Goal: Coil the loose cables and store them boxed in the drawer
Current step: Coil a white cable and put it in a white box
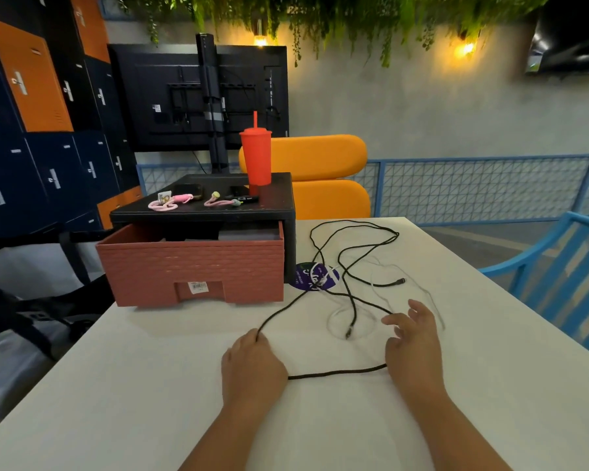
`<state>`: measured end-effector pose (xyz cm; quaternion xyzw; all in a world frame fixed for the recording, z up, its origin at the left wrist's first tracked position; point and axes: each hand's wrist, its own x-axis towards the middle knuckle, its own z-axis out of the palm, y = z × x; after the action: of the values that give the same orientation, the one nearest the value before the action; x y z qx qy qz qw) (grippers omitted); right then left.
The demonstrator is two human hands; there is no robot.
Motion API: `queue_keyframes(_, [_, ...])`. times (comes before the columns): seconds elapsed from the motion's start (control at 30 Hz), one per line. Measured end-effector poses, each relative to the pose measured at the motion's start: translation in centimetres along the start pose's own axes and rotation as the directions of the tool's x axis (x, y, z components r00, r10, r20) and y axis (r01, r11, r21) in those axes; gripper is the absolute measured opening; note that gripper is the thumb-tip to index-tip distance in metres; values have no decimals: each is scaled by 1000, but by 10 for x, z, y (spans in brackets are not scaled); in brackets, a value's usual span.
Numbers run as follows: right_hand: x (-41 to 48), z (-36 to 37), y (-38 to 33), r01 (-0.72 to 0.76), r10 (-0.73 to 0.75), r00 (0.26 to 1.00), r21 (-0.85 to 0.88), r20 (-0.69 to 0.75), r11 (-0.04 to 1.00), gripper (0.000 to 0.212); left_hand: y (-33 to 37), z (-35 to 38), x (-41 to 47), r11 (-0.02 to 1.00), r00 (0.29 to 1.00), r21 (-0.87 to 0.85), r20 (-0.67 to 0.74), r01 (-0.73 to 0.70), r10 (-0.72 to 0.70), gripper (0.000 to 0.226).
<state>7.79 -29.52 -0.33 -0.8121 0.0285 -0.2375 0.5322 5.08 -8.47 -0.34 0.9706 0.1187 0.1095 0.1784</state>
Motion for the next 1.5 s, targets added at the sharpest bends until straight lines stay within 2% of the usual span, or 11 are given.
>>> queue_keyframes(0.27, [10,-25,8,-154,158,975,35,-159,987,46,-34,-18,-2,950,951,-82,-44,303,-307,57])
queue_keyframes(0.47, [8,-23,11,-140,127,989,-214,-73,967,41,-47,-16,-9,893,988,-445,-96,67,-122,57])
queue_keyframes(0.67, [-3,-21,4,95,-85,995,-252,50,963,40,-48,-14,-15,937,986,-316,-116,-150,119,30])
queue_keyframes(0.8, [-20,-7,-10,399,-336,854,-85,397,913,61,-30,-18,-26,850,963,-456,-168,-265,210,46])
queue_keyframes(0.93, [-37,12,-23,553,-360,645,-86,674,829,60,-13,-17,-39,695,938,-689,66,-204,341,44])
queue_keyframes(1.03, [-26,12,-19,502,-400,794,-122,458,856,63,-14,-18,-39,799,874,-525,191,-294,447,75])
queue_keyframes(1.1, [-6,5,-3,389,-340,920,-339,196,857,50,-11,-19,-39,838,812,-340,262,-427,521,89])
queue_keyframes(1.17, [10,-7,4,68,-68,998,-517,18,853,44,-7,-19,-42,817,766,-242,288,-523,575,89])
queue_keyframes(1.23, [18,-14,10,-134,163,987,-558,3,819,54,-4,-20,-44,810,751,-208,305,-548,586,80])
queue_keyframes(1.3, [22,-13,16,-134,197,979,-570,50,810,51,-5,-18,-41,817,757,-158,312,-555,575,76])
queue_keyframes(1.5, [-5,-12,-6,105,-88,994,-287,70,952,26,1,-10,-23,816,766,-29,326,-577,554,70])
